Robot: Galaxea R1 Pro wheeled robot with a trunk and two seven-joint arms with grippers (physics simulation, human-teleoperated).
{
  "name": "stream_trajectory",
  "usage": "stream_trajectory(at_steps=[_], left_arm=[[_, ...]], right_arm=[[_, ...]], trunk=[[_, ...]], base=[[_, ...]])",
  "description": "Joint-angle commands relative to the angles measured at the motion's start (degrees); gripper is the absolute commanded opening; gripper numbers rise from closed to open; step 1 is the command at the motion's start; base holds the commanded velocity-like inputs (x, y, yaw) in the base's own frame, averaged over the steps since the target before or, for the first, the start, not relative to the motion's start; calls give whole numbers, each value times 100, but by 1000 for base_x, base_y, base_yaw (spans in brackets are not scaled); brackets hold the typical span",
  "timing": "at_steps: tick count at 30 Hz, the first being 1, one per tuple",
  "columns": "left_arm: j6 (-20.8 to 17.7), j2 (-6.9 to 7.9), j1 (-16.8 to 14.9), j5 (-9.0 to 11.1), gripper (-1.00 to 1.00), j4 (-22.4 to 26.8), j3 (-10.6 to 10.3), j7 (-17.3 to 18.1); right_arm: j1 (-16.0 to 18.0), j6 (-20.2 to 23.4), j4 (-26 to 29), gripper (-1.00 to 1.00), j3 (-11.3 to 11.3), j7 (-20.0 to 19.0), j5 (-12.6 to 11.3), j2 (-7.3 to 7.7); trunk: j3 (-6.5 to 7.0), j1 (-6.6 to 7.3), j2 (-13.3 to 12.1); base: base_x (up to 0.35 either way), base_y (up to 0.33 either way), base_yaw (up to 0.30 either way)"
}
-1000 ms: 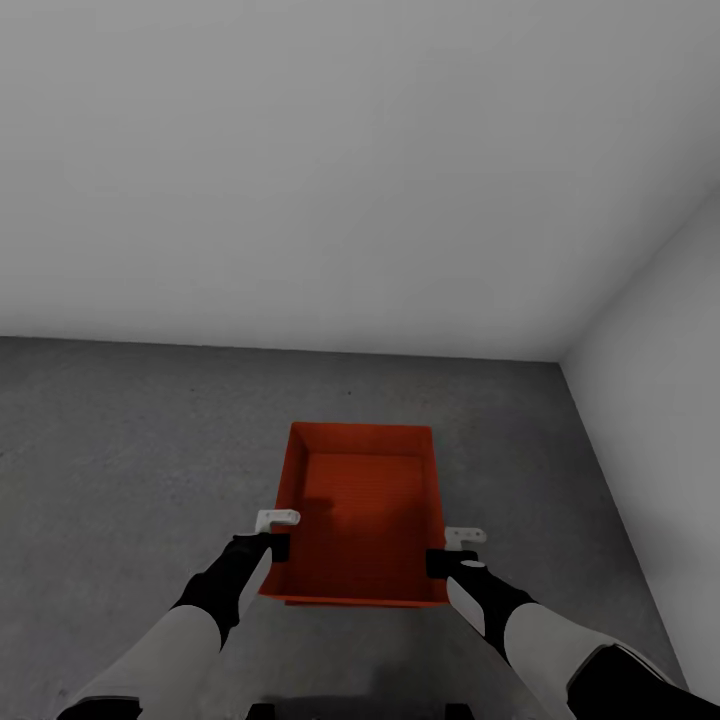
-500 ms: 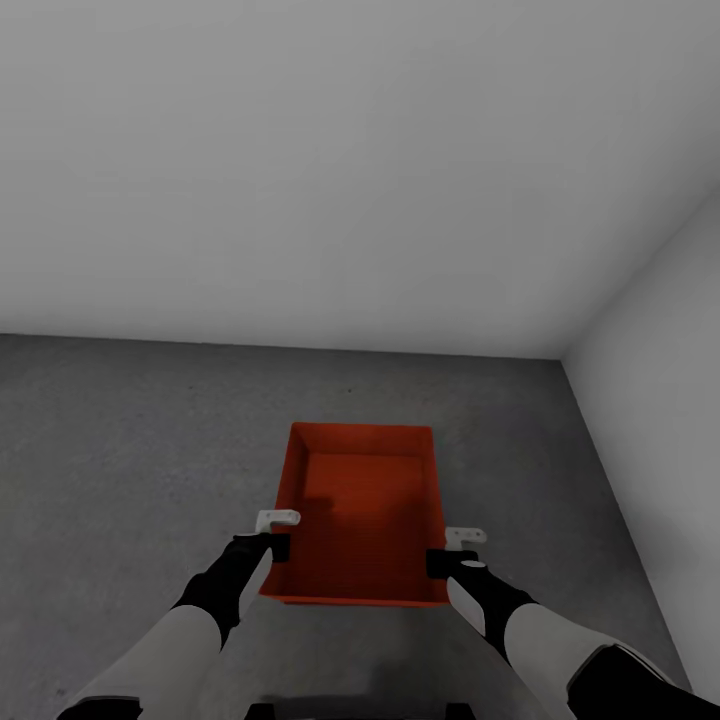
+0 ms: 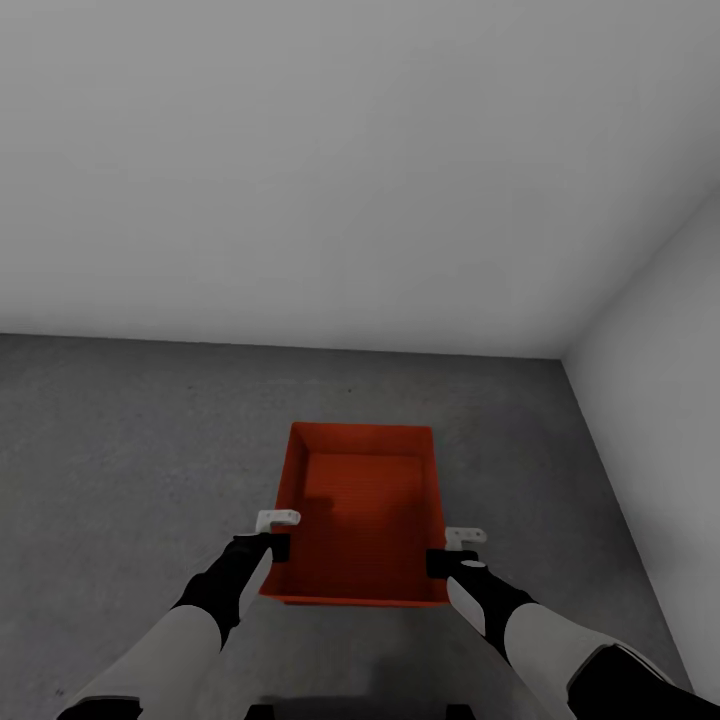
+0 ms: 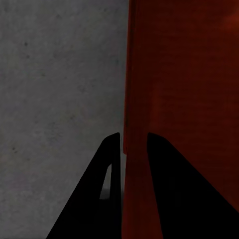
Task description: Move the two storage containers from the living room to the garage. In the garage, place one container on the floor and stack the other container on top of it (either order is fine).
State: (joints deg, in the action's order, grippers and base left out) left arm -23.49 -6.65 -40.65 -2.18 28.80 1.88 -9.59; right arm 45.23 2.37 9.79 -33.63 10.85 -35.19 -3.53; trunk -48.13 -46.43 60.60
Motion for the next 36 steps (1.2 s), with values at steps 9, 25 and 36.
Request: stream_trajectory(at_steps=[9, 25, 36], left_arm=[[-24, -3, 5, 195, -100, -15, -110, 1], [-24, -3, 5, 198, -100, -15, -111, 1], [-24, -3, 5, 196, -100, -15, -111, 1]], right_arm=[[5, 17, 14, -100, -64, 427, 74, 177], [7, 17, 14, -100, -64, 427, 74, 177], [5, 17, 14, -100, -64, 435, 74, 177]], trunk=[[-3, 0, 3], [62, 0, 3], [78, 0, 3]], base=[[0, 0, 0], [0, 0, 0], [0, 0, 0]])
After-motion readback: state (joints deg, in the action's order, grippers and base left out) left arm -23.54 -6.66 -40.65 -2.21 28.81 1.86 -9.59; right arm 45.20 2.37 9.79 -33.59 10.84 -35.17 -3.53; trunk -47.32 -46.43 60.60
